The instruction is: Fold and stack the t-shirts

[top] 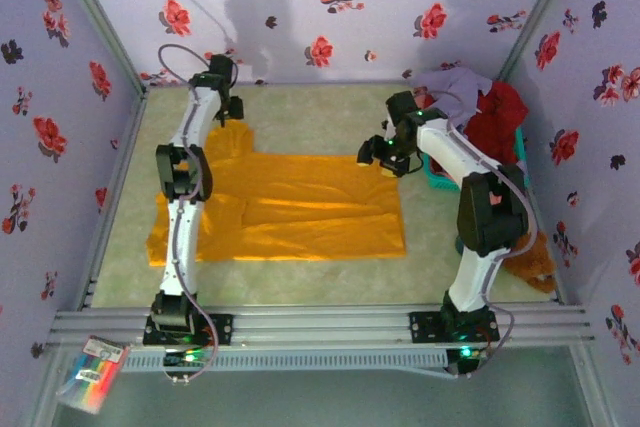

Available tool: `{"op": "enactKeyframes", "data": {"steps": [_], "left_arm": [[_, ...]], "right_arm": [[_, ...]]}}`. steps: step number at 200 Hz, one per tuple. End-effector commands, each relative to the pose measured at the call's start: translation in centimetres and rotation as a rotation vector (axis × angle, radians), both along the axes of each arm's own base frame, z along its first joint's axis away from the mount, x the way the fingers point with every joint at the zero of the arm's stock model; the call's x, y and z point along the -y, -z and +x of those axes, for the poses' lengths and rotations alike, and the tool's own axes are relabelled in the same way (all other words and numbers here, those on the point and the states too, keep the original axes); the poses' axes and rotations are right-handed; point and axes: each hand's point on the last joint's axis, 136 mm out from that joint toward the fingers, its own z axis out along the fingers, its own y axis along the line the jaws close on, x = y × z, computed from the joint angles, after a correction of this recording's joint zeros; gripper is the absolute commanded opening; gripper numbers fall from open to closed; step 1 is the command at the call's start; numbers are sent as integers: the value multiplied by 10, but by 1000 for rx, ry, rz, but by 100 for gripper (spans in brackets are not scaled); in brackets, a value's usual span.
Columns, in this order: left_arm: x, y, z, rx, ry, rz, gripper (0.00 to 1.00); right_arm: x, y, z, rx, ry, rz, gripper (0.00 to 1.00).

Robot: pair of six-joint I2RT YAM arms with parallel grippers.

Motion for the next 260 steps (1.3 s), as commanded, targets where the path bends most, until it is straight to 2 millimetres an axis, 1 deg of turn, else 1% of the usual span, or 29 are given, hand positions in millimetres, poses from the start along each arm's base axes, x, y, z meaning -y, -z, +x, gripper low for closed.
{"op": "enactKeyframes", "data": {"steps": [1,18,44,54,74,88,100,111,128,134,147,165,180,194,206,218,222,224,260], "left_arm": [[-9,20,-24,-123,18,52,62],[-11,25,-26,-136,-9,7,62],[-9,33,-33,-173,-2,-11,54],[-11,34,-34,-181,-8,-12,50],[-13,37,-38,-200,-19,1,46],[-11,44,-48,-243,-12,20,48],[-9,52,-60,-298,-14,28,50],[-11,60,-69,-340,-19,29,46],[-15,63,-73,-358,-38,23,28],[-16,62,-73,-353,-48,12,24],[-10,52,-67,-320,-54,-35,20],[0,29,-55,-241,-56,-99,15],[6,7,-47,-175,-59,-148,9],[11,-13,-42,-121,-66,-186,8],[14,-26,-45,-100,-73,-210,6],[17,-36,-50,-88,-72,-222,5],[17,-36,-52,-88,-72,-222,5],[17,-40,-52,-81,-72,-224,5],[16,-53,-69,-65,-92,-242,2]], "right_arm": [[7,-12,-7,17,8,11,67],[8,-10,-10,2,9,24,67],[9,-9,-10,6,18,23,67],[9,-9,-8,16,32,33,67],[6,-8,-2,23,43,48,66],[5,-11,2,29,46,53,66],[5,-15,6,41,49,56,66],[5,-18,8,51,51,56,66],[7,-18,13,54,54,51,66],[11,-17,15,52,63,35,66],[25,-11,23,41,101,-25,66],[44,-1,38,39,124,-155,67],[48,5,51,39,113,-210,65],[49,9,62,47,108,-234,63],[51,11,70,62,101,-262,61],[52,14,75,69,91,-286,59],[53,16,76,65,91,-295,59],[53,16,77,67,89,-298,58],[58,36,83,39,42,-392,55]]}}
